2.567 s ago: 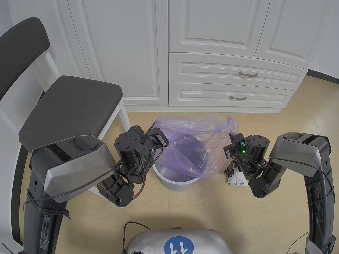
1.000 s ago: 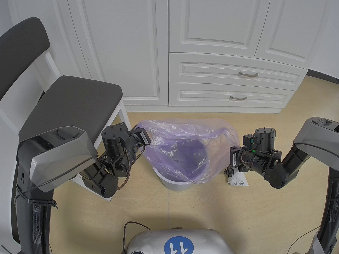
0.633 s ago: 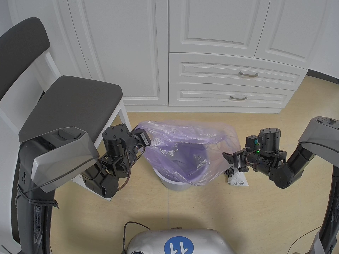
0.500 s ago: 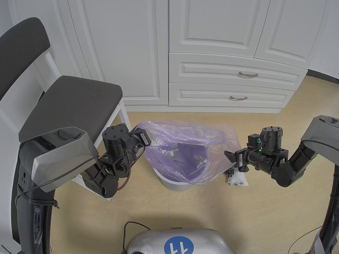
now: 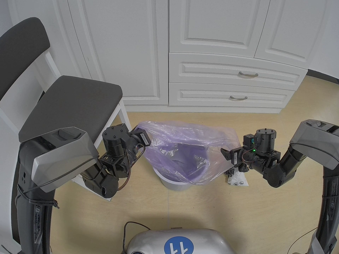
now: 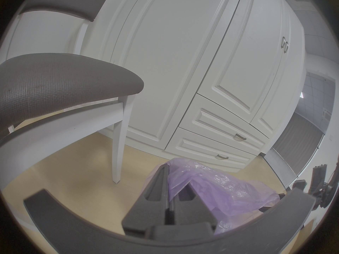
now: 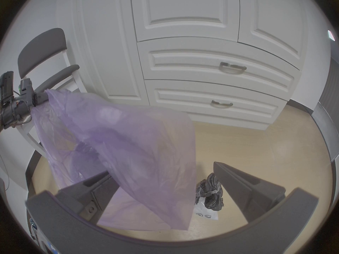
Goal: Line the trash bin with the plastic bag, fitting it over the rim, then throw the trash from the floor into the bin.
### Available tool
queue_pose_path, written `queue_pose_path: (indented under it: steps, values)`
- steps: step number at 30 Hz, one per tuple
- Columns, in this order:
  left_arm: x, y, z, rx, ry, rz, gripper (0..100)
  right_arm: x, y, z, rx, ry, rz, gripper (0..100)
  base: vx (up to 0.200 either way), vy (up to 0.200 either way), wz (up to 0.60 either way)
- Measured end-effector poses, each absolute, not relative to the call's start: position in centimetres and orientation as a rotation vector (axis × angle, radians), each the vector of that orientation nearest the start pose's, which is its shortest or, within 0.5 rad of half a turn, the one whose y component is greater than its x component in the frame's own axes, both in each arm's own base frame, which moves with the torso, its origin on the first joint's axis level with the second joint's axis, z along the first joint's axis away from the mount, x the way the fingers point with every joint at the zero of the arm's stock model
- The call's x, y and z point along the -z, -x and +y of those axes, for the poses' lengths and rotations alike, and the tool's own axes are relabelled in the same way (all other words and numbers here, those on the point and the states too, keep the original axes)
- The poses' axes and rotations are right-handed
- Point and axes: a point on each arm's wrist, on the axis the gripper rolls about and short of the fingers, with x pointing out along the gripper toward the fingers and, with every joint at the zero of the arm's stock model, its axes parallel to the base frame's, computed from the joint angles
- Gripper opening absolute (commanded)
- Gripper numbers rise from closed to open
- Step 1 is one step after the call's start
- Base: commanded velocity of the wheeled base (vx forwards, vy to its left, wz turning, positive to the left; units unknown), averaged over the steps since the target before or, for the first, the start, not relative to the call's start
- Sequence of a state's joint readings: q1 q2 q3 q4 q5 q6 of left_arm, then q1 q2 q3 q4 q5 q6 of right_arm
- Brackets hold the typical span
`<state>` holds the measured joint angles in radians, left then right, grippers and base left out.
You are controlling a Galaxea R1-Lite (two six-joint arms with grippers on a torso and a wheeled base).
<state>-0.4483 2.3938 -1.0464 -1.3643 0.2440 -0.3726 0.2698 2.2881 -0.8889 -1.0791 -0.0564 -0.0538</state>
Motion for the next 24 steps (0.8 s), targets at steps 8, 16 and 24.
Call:
queue_pose_path:
  steps: [8, 16, 24]
  values:
    - [-5.2, -39.4, -18.3, 0.203, 0.376, 0.022, 0, -3.2, -38.4, 10.3, -0.215, 0.108, 0.317, 0, 0.0, 0.0, 0.0]
    - [-5.0, -39.2, -18.5, 0.208, 0.372, 0.022, 0, -4.1, -37.4, 10.4, -0.225, 0.124, 0.312, 0, 0.0, 0.0, 0.0]
    - [-4.7, -38.6, -19.1, 0.232, 0.375, -0.001, 0, -5.2, -36.7, 10.3, -0.229, 0.13, 0.296, 0, 0.0, 0.0, 0.0]
